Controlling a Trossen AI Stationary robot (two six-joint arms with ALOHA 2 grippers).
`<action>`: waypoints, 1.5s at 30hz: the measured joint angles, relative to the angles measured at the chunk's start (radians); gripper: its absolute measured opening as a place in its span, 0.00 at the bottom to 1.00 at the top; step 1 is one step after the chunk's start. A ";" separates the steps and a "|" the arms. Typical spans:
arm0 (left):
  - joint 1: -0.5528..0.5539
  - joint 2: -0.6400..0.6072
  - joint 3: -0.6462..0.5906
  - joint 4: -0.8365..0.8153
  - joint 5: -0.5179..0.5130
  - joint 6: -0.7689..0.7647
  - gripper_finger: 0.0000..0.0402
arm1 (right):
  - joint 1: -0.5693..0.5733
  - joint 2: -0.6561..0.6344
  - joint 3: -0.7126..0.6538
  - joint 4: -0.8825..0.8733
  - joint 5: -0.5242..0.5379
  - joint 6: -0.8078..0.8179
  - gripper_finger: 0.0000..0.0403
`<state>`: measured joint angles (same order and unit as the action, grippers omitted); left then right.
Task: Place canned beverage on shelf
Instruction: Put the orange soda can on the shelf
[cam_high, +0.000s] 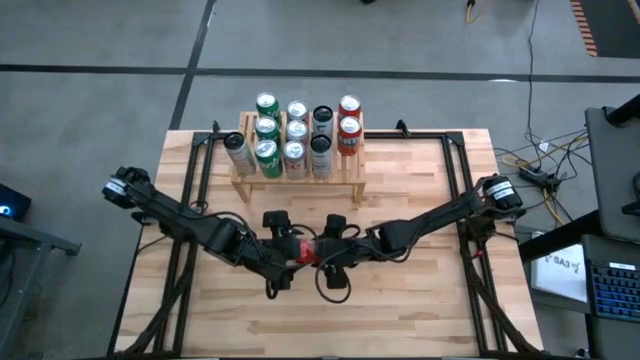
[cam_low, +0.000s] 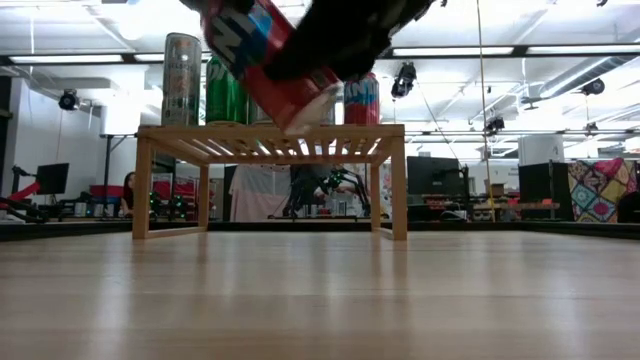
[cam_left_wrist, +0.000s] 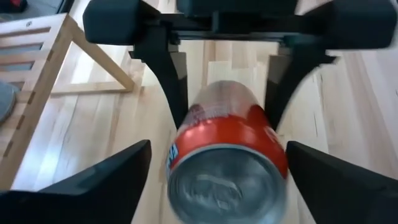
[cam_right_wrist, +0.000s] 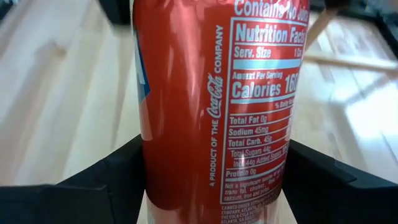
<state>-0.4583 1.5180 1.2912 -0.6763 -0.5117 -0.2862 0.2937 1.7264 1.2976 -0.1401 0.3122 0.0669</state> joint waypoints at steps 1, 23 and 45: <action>-0.001 -0.001 0.001 -0.001 0.000 0.012 0.87 | -0.003 -0.005 0.000 -0.025 -0.001 0.000 0.72; -0.003 -0.366 -0.322 0.474 -0.046 0.422 0.75 | -0.030 -0.245 -0.131 -0.133 0.028 -0.035 0.72; -0.002 -0.520 -0.550 0.896 -0.029 0.578 0.75 | -0.259 -0.463 -0.495 0.542 -0.283 -0.240 0.72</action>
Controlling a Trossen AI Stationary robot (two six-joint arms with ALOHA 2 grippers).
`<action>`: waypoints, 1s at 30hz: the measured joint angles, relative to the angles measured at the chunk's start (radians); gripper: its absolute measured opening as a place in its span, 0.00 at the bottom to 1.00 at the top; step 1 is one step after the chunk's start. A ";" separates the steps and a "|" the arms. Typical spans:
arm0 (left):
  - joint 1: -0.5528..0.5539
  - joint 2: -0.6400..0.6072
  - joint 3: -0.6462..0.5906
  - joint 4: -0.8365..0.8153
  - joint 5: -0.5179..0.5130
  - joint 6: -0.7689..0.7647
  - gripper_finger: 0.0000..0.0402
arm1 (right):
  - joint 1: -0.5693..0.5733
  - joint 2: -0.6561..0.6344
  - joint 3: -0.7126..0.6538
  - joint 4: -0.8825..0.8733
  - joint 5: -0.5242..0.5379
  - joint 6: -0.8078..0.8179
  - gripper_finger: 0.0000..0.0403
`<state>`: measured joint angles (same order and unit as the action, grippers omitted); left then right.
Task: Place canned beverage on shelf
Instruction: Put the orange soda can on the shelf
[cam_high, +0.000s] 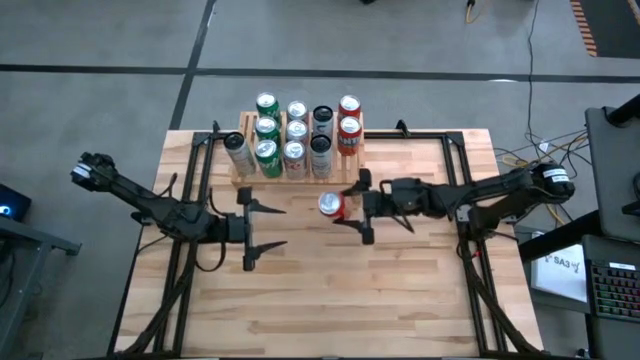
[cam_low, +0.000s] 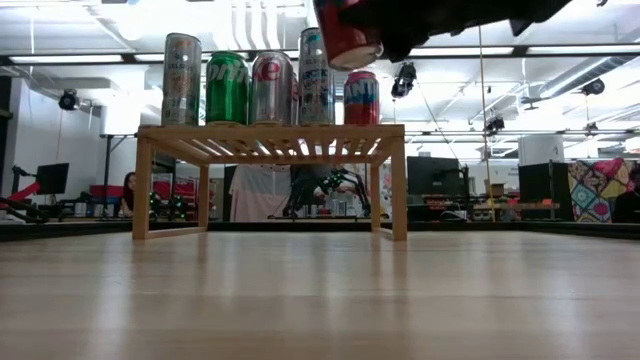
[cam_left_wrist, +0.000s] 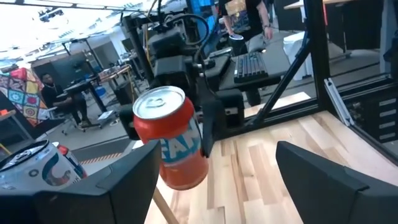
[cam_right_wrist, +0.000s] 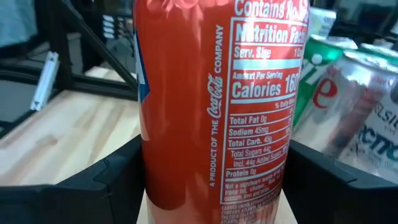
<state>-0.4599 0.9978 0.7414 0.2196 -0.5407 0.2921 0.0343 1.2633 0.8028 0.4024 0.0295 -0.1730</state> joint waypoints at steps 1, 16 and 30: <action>0.001 0.002 0.000 0.002 0.000 0.002 0.75 | -0.011 0.000 0.000 0.008 -0.023 0.000 0.72; 0.019 0.005 0.044 0.005 -0.088 0.055 0.75 | -0.034 -0.020 -0.029 0.104 -0.123 -0.130 0.72; 0.053 0.004 0.116 0.035 -0.108 0.178 0.75 | -0.045 -0.276 -0.185 0.060 -0.164 -0.149 0.72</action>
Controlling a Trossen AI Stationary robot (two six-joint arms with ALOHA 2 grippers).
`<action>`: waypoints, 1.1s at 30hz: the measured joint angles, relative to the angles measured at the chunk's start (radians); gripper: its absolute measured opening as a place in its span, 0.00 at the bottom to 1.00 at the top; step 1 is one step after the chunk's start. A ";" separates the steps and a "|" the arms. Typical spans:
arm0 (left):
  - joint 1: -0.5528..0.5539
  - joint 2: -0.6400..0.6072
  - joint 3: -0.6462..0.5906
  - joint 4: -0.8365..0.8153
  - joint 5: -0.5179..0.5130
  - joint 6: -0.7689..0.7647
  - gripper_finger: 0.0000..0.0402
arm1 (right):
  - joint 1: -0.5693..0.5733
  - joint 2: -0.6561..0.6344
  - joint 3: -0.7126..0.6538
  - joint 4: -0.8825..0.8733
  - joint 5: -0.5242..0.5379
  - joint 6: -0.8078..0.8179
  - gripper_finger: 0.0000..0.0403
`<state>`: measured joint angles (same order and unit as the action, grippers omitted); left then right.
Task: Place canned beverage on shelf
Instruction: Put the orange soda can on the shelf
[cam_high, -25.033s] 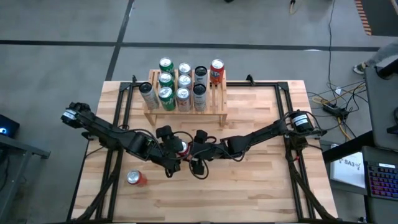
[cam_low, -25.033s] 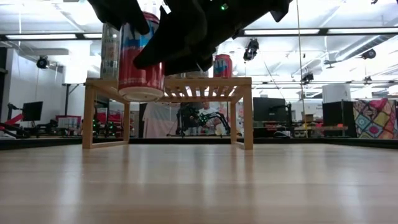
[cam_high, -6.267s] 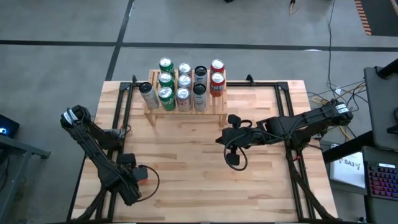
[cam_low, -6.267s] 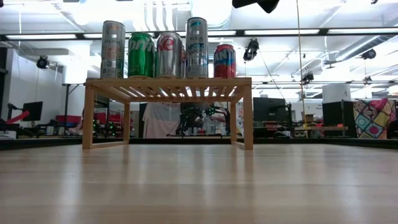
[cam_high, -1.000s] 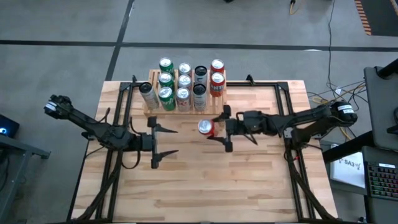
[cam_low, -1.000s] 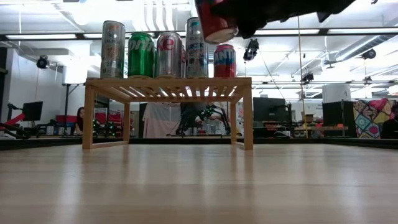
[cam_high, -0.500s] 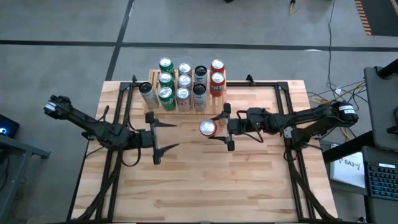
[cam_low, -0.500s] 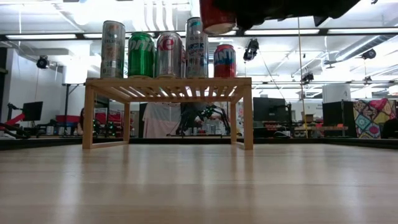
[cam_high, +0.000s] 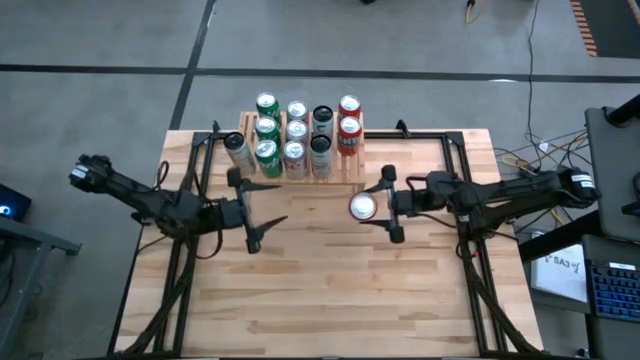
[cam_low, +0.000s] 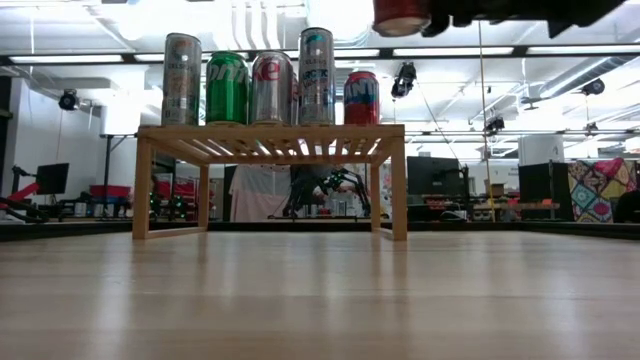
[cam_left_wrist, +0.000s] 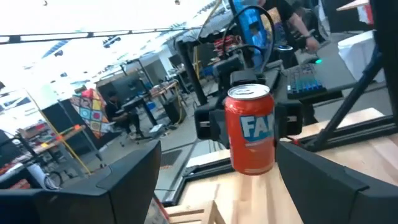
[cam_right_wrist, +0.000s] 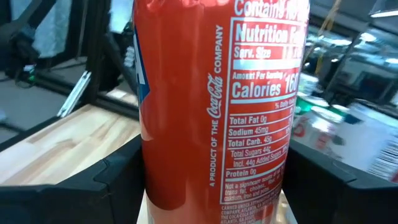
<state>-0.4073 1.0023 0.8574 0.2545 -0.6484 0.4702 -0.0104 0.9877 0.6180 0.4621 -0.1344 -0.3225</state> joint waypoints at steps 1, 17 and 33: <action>0.006 0.000 0.000 0.005 0.000 0.004 0.75 | -0.006 -0.011 -0.017 0.021 0.001 0.003 0.72; 0.048 0.013 0.000 0.008 0.001 -0.025 0.75 | -0.072 -0.022 -0.098 0.180 0.003 0.040 0.72; 0.047 0.064 -0.002 -0.056 0.002 -0.053 0.75 | -0.094 0.123 -0.085 0.371 0.243 0.143 0.72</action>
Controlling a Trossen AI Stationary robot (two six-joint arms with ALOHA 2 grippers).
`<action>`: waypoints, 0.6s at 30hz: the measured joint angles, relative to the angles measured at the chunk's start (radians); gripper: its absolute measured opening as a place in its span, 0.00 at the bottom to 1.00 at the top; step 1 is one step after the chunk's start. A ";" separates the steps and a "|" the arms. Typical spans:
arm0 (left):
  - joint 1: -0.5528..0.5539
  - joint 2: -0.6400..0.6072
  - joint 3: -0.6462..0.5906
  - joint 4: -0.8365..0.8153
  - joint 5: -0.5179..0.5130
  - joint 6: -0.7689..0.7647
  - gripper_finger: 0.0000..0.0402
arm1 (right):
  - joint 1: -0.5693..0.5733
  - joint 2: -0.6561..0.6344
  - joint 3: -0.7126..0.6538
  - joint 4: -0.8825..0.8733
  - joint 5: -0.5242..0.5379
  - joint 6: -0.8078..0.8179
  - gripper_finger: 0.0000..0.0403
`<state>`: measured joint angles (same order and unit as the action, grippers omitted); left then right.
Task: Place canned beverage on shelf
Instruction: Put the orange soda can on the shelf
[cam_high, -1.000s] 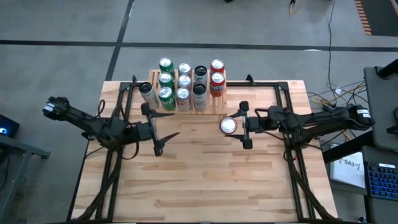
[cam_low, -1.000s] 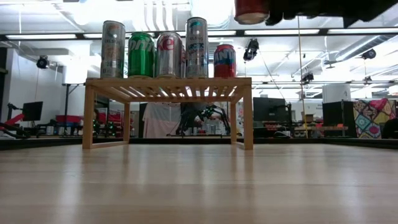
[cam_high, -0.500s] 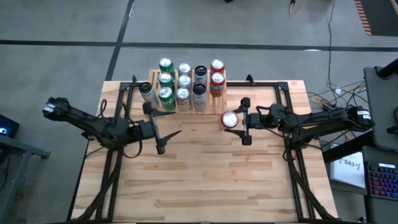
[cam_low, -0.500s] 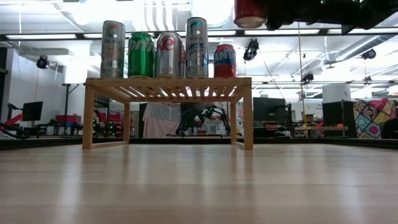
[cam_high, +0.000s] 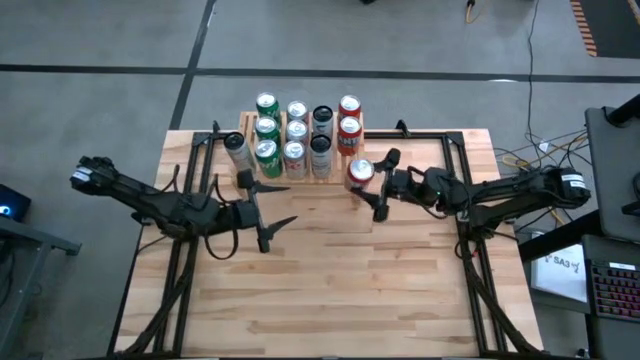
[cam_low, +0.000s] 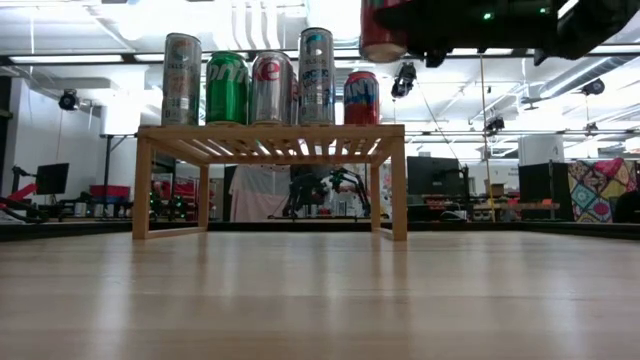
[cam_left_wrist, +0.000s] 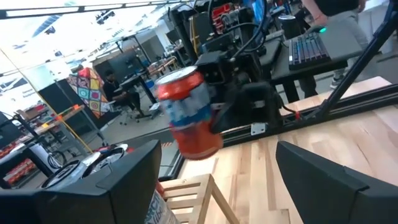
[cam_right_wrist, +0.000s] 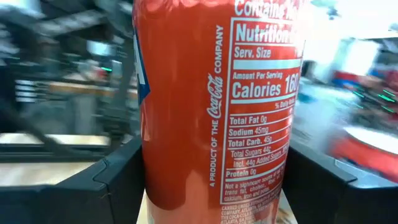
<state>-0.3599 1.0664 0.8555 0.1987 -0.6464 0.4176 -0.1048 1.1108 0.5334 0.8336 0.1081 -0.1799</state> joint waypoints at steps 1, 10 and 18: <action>0.000 0.000 0.000 -0.001 0.000 0.000 0.75 | -0.001 0.011 0.005 0.001 0.035 0.002 0.72; 0.000 0.000 0.000 -0.043 0.000 -0.023 0.75 | -0.012 0.051 0.013 -0.023 0.056 0.088 0.72; 0.000 0.000 0.000 -0.047 -0.001 -0.035 0.75 | -0.019 0.057 0.004 -0.020 0.102 0.129 0.72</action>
<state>-0.3599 1.0660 0.8551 0.1520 -0.6472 0.3828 -0.1234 1.1680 0.5373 0.8135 0.2104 -0.0504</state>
